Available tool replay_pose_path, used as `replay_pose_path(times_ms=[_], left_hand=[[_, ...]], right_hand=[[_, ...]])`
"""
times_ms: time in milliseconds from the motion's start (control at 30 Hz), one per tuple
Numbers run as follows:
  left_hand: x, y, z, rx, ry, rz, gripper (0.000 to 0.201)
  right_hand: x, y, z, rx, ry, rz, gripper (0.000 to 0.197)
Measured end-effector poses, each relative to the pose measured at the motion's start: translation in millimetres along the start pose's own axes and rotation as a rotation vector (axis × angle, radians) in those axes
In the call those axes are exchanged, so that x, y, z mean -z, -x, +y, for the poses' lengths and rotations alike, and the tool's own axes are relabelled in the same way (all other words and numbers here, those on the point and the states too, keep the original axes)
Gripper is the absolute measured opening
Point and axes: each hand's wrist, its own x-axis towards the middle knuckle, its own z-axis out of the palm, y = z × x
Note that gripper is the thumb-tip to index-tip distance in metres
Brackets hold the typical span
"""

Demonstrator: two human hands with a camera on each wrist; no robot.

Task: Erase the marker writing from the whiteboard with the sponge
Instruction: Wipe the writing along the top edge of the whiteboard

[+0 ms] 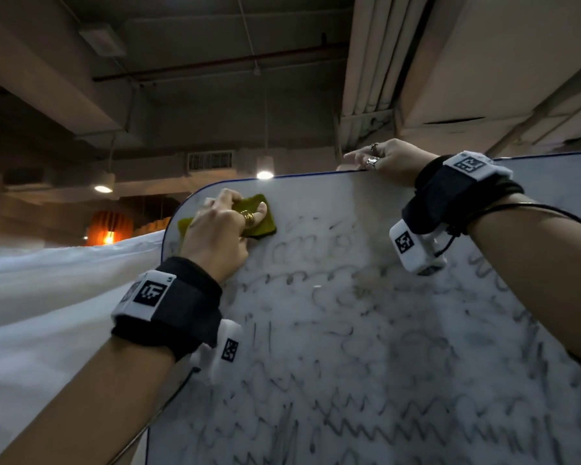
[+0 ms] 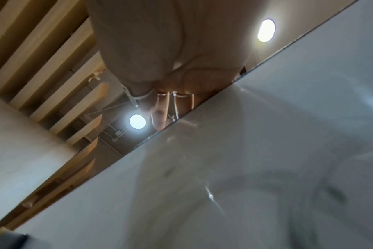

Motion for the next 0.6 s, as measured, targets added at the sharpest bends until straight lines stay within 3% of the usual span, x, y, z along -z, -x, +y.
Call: replay_pose_path(times_ms=[133,233,300,367,467,600], left_hand=[[-6.6,-6.4,25.7,-0.089,0.029,-0.023,0.043],[-7.2,-8.9,40.8,-0.122,0.022,-0.024,0.036],[-7.1,-11.1,44.1,-0.12,0.041,-0.019,0.031],[-10.1,-12.7,51.6,-0.101,0.06,-0.015,0.025],[-22.9,-17.6,82.9,-0.149,0.005,-0.029,0.027],[-43.9,-23.0,117.7,-0.212,0.02,-0.035,0.025]], right_hand=[[7.8,4.9,8.9,0.036,-0.072,0.037,0.041],[20.1,14.3,22.1,0.063,0.01,0.163,0.024],[33.7,20.0,37.9,-0.005,0.202,0.213,0.02],[40.8,24.2,55.4,-0.125,0.317,0.195,0.028],[33.9,25.8,70.7,-0.206,0.332,0.229,0.041],[23.2,21.6,73.6,-0.209,0.351,0.274,0.043]])
